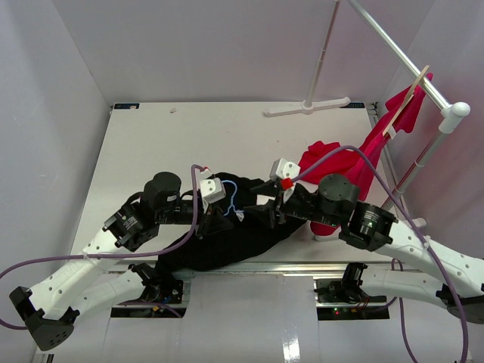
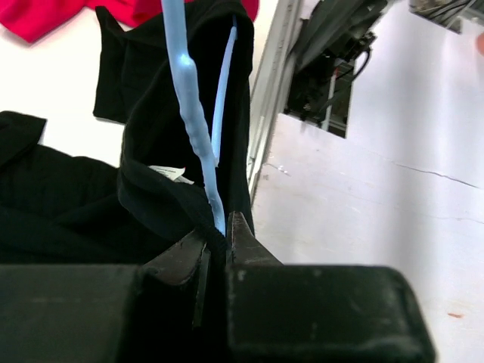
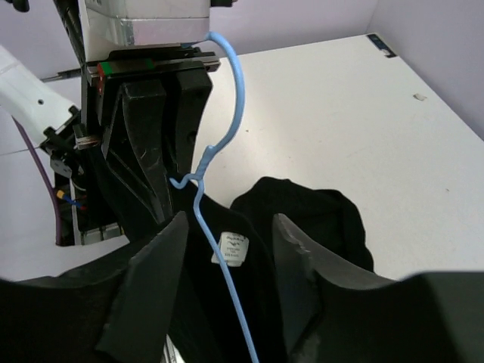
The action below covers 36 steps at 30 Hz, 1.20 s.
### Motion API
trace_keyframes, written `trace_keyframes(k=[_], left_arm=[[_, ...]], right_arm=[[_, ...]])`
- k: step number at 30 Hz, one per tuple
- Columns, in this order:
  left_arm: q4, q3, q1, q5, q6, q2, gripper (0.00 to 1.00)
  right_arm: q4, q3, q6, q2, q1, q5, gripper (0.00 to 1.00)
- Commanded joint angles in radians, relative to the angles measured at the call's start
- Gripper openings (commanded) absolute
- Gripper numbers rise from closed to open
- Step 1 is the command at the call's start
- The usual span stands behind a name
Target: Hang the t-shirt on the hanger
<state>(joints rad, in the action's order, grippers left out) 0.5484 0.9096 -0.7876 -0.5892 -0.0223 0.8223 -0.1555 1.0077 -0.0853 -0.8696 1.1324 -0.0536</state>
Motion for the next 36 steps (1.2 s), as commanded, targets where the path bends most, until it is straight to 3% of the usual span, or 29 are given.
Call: trace_keyframes(k=[1, 6, 13, 16, 19, 20, 23, 27, 29, 32, 36], left_arm=[[-0.073, 0.023, -0.002, -0.097, 0.039, -0.018, 0.00], [-0.073, 0.026, -0.002, -0.113, 0.042, -0.031, 0.00], [-0.062, 0.028, -0.002, -0.137, 0.053, -0.056, 0.00], [-0.062, 0.029, -0.002, -0.148, 0.052, -0.068, 0.00], [-0.064, 0.028, -0.001, -0.166, 0.054, -0.078, 0.00], [-0.070, 0.026, -0.002, -0.168, 0.061, -0.082, 0.00], [-0.078, 0.038, -0.002, -0.170, 0.110, -0.090, 0.09], [-0.083, 0.073, -0.002, -0.205, 0.150, -0.115, 0.30], [-0.077, 0.098, -0.002, -0.196, 0.152, -0.128, 0.34], [-0.066, 0.120, -0.002, -0.124, 0.146, -0.189, 0.39], [-0.059, 0.123, -0.002, -0.042, 0.153, -0.259, 0.57]], right_arm=[[0.102, 0.049, 0.017, -0.066, 0.003, -0.119, 0.59], [0.211, 0.042, 0.054, -0.143, 0.003, -0.131, 0.60], [0.321, 0.006, 0.037, -0.191, 0.003, -0.141, 0.54], [0.337, 0.007, 0.051, -0.207, 0.004, -0.160, 0.36], [0.345, 0.000, 0.066, -0.207, 0.001, -0.161, 0.09], [0.344, -0.006, 0.076, -0.201, 0.000, -0.164, 0.08], [0.346, -0.033, 0.072, -0.166, -0.004, -0.210, 0.08], [0.332, -0.052, 0.076, -0.094, -0.020, -0.207, 0.08], [0.302, -0.040, 0.073, -0.060, -0.023, -0.186, 0.08], [0.234, -0.008, 0.041, -0.024, -0.031, -0.131, 0.08], [0.174, 0.025, 0.020, 0.012, -0.040, -0.109, 0.08]])
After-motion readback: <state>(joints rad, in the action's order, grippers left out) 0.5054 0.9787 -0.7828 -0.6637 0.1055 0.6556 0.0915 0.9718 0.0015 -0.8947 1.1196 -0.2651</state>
